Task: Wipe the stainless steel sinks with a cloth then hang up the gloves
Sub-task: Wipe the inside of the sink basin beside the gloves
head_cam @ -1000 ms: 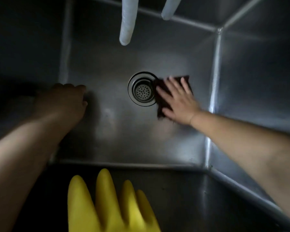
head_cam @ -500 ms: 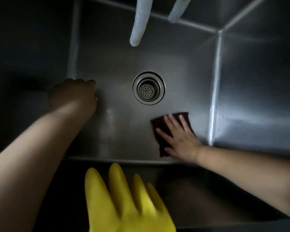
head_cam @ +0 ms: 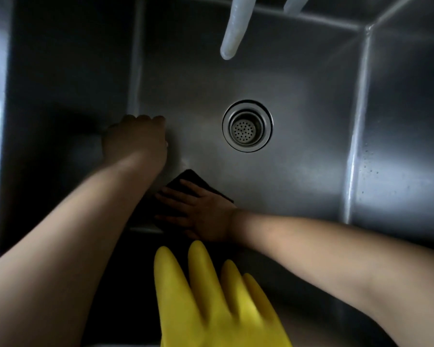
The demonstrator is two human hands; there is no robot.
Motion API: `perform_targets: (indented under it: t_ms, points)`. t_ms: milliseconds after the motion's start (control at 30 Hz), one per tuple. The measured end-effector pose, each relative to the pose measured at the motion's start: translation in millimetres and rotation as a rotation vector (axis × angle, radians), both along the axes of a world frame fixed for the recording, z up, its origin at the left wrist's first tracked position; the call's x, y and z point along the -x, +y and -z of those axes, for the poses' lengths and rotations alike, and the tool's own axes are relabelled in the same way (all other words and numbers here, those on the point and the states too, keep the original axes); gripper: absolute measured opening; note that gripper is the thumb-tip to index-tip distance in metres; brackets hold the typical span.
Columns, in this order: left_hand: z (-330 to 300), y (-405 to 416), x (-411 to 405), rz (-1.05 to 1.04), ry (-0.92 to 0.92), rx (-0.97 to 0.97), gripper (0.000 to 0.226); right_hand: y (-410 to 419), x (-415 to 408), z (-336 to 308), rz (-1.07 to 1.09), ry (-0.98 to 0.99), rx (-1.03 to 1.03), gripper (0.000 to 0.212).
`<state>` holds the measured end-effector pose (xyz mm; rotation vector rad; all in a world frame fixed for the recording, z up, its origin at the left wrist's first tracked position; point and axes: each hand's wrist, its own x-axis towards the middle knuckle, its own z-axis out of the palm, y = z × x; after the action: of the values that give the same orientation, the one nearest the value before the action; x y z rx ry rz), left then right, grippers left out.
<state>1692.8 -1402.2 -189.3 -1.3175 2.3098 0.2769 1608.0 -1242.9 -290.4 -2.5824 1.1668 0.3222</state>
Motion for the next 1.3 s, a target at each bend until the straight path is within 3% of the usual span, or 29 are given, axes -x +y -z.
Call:
perform_targets:
  t_ms: [133,333,500,633,833,967,1100,1200,1300]
  points:
    - [0,-1,-2,0.007,-0.015,0.001,0.031,31,33,-2,-0.010,-0.028,-0.007,0.059]
    - [-3,2,1,0.018,0.018,-0.059,0.036,79,126,-13,0.070,0.139,-0.055,0.073]
    - [-5,2,5,0.027,0.022,-0.108,0.039,72,193,-22,0.524,0.292,-0.074,0.090]
    - [-5,5,6,0.030,0.023,-0.135,0.041,44,227,-22,1.041,0.388,-0.108,0.082]
    - [-10,5,8,0.052,0.062,-0.145,0.038,66,194,-23,1.217,0.417,-0.313,0.082]
    - [-14,5,8,0.070,0.099,-0.134,0.026,99,166,-31,1.154,0.450,-0.484,0.087]
    - [-15,5,9,0.084,0.131,-0.131,0.026,128,140,-37,0.929,0.417,-0.554,0.086]
    - [-13,4,9,0.092,0.147,-0.125,0.026,125,131,-37,0.736,0.333,-0.534,0.085]
    - [-9,4,9,0.100,0.147,-0.121,0.025,104,120,-34,0.466,0.208,-0.387,0.083]
